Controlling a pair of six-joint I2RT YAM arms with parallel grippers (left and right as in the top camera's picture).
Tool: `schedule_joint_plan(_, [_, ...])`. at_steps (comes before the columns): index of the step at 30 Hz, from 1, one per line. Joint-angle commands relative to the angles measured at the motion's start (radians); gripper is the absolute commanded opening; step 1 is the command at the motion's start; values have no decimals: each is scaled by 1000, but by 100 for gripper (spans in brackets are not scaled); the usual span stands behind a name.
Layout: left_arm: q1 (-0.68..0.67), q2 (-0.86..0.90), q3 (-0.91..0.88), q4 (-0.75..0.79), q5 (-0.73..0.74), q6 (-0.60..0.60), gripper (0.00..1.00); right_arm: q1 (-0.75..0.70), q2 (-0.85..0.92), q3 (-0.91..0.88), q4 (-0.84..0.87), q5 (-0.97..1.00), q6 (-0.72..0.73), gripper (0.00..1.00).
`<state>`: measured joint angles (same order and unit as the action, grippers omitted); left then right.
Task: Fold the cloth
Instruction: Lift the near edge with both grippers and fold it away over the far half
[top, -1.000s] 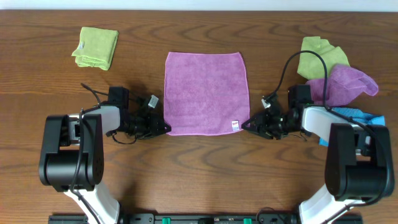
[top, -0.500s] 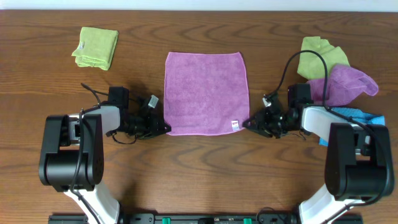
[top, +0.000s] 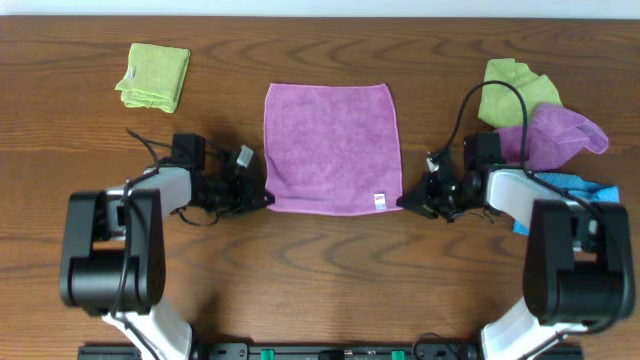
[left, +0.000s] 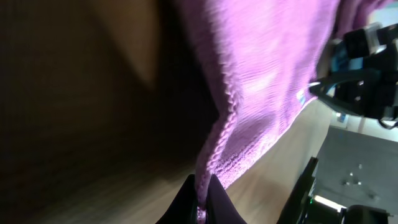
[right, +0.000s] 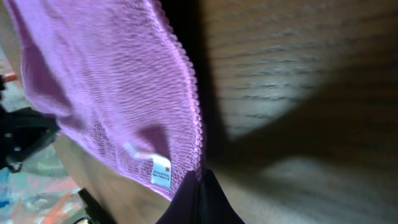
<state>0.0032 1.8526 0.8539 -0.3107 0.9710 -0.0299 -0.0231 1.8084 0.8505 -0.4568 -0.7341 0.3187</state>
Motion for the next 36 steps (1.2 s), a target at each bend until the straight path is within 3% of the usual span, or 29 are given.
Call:
schedule_joint_plan(1, [-6, -112, 53, 1, -30, -29, 6, 15, -113, 35, 5, 1, 10, 2])
schedule_joint_plan(7, [-77, -206, 107, 1, -238, -31, 6, 122, -248, 39, 75, 127, 55, 2])
schedule_joint_plan(13, [-190, -206, 119, -30, -325, -31, 5, 224, -259, 43, 75, 245, 55, 1])
schedule_joint_plan(18, [-207, -206, 119, -10, -362, -141, 6, 233, -259, 53, 76, 297, 55, 2])
schedule_joint_plan(22, [-203, -206, 119, 16, -362, -152, 6, 233, -259, 73, 76, 321, 55, 1])
schedule_joint_plan(26, [-203, -206, 119, 91, -484, -293, 6, 233, -259, 101, 108, 398, 55, 1])
schedule_joint_plan(36, [-192, -141, 119, 345, -612, -251, 6, 229, -180, 118, 293, 506, 60, 2])
